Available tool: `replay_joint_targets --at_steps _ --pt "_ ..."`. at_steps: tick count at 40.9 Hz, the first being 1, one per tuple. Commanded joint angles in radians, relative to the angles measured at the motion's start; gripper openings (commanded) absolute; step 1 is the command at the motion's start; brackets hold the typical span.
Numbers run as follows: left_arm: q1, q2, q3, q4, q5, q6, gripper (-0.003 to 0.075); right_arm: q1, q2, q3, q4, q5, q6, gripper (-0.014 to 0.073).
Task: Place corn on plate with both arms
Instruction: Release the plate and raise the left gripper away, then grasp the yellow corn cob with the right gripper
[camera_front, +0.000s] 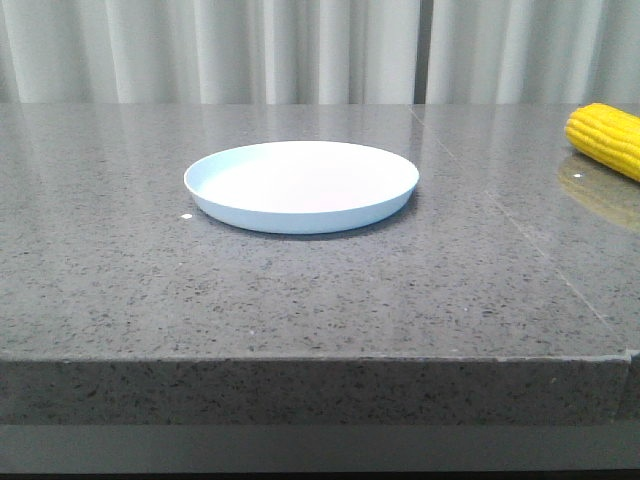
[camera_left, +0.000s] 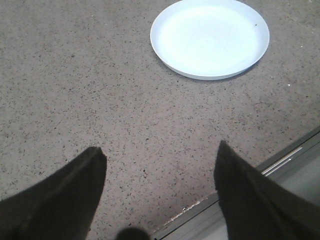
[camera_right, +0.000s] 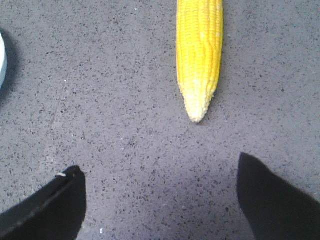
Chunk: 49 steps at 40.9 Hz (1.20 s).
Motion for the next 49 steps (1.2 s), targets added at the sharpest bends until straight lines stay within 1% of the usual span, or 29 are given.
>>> replay_joint_targets --at_steps 1,8,19,31,39,49 --pt "-0.008 -0.001 -0.025 0.003 -0.077 -0.013 0.046 -0.005 0.012 -0.078 -0.016 -0.016 0.001 0.0634" --pt "-0.008 -0.001 -0.025 0.003 -0.077 -0.013 0.046 -0.005 0.117 -0.223 -0.034 0.084 0.001 0.0634" --pt "-0.008 -0.001 -0.025 0.003 -0.077 -0.013 0.046 -0.005 0.373 -0.491 -0.082 0.205 0.001 0.0634" --pt "-0.008 -0.001 -0.025 0.003 -0.077 -0.013 0.0459 -0.02 0.65 -0.756 -0.084 0.288 0.003 0.0634" --pt "-0.008 -0.001 -0.025 0.003 -0.077 -0.013 0.046 -0.052 0.808 -0.867 -0.08 0.342 0.002 0.0634" --pt "-0.008 -0.001 -0.025 0.003 -0.077 -0.013 0.0459 -0.063 0.935 -0.914 -0.075 0.316 0.002 0.0634"
